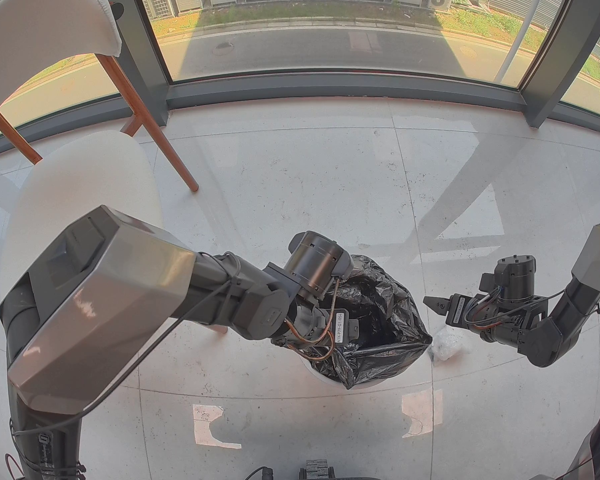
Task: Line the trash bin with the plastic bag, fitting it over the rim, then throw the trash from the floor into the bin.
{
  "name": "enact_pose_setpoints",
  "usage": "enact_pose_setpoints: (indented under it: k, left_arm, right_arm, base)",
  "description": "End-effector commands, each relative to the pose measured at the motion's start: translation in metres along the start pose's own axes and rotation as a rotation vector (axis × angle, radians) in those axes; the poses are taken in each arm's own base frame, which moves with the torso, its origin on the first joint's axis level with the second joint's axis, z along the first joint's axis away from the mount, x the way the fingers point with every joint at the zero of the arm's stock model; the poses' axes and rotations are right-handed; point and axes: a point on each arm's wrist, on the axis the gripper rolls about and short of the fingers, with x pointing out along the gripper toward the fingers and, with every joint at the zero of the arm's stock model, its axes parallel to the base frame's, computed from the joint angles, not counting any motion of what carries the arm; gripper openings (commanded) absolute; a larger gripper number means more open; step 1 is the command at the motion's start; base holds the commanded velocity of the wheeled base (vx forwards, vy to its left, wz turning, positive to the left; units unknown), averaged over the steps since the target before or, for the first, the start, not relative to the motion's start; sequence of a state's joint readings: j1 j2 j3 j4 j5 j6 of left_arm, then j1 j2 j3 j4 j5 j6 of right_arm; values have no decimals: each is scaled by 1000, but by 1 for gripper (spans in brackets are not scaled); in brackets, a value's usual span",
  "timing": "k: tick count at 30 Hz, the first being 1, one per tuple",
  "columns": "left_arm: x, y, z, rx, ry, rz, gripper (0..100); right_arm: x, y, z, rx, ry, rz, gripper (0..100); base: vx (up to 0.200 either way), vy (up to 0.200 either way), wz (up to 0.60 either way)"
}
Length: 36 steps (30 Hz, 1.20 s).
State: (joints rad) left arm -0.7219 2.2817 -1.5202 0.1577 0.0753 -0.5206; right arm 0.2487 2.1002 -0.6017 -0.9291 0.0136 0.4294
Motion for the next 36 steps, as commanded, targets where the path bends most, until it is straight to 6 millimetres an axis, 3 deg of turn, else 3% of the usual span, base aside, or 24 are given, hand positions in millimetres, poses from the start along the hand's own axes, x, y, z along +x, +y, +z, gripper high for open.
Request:
enact_pose_setpoints:
  k: [1, 9, 22, 32, 33, 36]
  left_arm:
    - [13, 2, -7, -15, 28, 18, 100]
    - [45, -3, -7, -66, 34, 22, 100]
    - [56, -2, -11, -63, 51, 32, 100]
    - [84, -1, -15, -61, 47, 60, 100]
    - [85, -1, -15, -62, 46, 61, 0]
    - [89, -3, -12, -63, 34, 57, 0]
  right_arm:
    - [4, 0, 1, 4, -3, 2, 100]
    - [10, 0, 1, 5, -21, 7, 100]
    - [14, -1, -1, 5, -36, 12, 100]
    - [13, 0, -1, 3, -37, 15, 100]
    - [13, 0, -1, 3, -37, 16, 100]
    - [13, 1, 0, 4, -39, 18, 100]
  base:
    - [0, 0, 0]
    - [0, 0, 0]
    - [0, 0, 0]
    - [0, 0, 0]
    - [0, 0, 0]
    - [0, 0, 0]
